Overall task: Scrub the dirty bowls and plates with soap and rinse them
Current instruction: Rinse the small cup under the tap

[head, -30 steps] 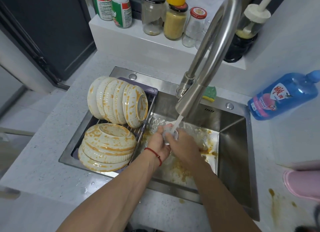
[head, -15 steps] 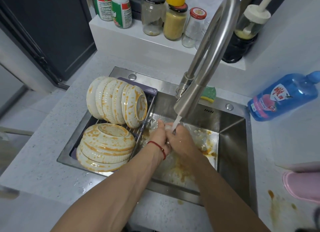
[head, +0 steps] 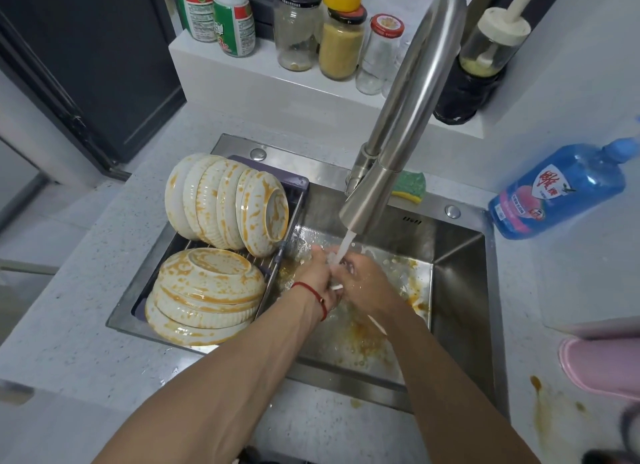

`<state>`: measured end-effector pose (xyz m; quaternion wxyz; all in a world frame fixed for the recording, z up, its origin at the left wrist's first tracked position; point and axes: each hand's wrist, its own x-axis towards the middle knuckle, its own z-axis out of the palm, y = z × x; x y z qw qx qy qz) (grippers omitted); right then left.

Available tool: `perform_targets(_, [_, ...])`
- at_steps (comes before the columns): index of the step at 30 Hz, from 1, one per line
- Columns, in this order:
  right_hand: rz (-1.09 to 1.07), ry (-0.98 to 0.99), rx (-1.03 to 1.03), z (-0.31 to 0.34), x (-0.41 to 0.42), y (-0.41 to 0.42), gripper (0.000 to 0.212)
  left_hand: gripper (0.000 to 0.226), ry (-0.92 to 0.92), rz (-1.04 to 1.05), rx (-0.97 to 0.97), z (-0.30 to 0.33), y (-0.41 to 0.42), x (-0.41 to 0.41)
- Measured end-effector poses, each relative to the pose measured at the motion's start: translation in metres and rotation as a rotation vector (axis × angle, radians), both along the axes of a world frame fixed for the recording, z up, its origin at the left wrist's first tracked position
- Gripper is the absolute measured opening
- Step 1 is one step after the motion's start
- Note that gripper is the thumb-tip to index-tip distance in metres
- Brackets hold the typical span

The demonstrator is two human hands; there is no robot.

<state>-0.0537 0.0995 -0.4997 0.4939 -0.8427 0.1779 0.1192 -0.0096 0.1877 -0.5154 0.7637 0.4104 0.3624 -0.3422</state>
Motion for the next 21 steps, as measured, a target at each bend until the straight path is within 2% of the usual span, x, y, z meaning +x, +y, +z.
perform_targets(2, [-0.072, -0.103, -0.133, -0.003, -0.003, -0.004, 0.017, 0.051, 0.008, -0.004, -0.017, 0.002, -0.004, -0.006])
perform_targets(4, [-0.082, -0.113, -0.204, -0.002, 0.000, -0.001, 0.015, 0.054, 0.002, 0.000, -0.055, -0.004, -0.004, -0.012])
perform_targets(7, [-0.035, -0.034, -0.247, 0.002, -0.005, 0.001, 0.029, 0.027, -0.074, -0.057, -0.149, -0.011, 0.003, -0.016])
perform_targets(8, [-0.029, -0.038, -0.233, 0.007, -0.012, -0.002, 0.035, 0.022, -0.087, -0.068, -0.172, -0.011, 0.004, -0.017])
perform_targets(10, [-0.051, -0.053, -0.095, 0.012, -0.031, -0.013, 0.039, 0.026, -0.067, -0.061, -0.185, -0.010, 0.005, -0.022])
perform_targets(11, [-0.058, -0.041, -0.023, 0.013, -0.041, -0.021, 0.037, 0.028, -0.048, -0.035, -0.192, -0.011, 0.005, -0.022])
perform_targets(13, [-0.040, 0.060, 0.020, 0.017, -0.066, -0.040, 0.029, 0.018, -0.035, 0.017, -0.204, -0.013, 0.002, -0.023])
perform_targets(15, [0.056, 0.130, -0.075, 0.013, -0.082, -0.052, 0.009, 0.016, -0.053, 0.001, -0.143, -0.013, -0.004, -0.027])
perform_targets(16, [0.092, 0.126, -0.150, 0.007, -0.088, -0.054, 0.009, 0.010, -0.087, -0.053, -0.095, -0.008, -0.010, -0.031])
perform_targets(18, [0.057, 0.096, -0.248, 0.001, -0.091, -0.050, 0.021, 0.024, -0.145, -0.193, 0.052, -0.005, -0.020, -0.042])
perform_targets(21, [-0.058, 0.036, -0.293, 0.004, -0.079, -0.038, 0.032, 0.027, -0.148, -0.323, 0.197, -0.005, -0.023, -0.058])
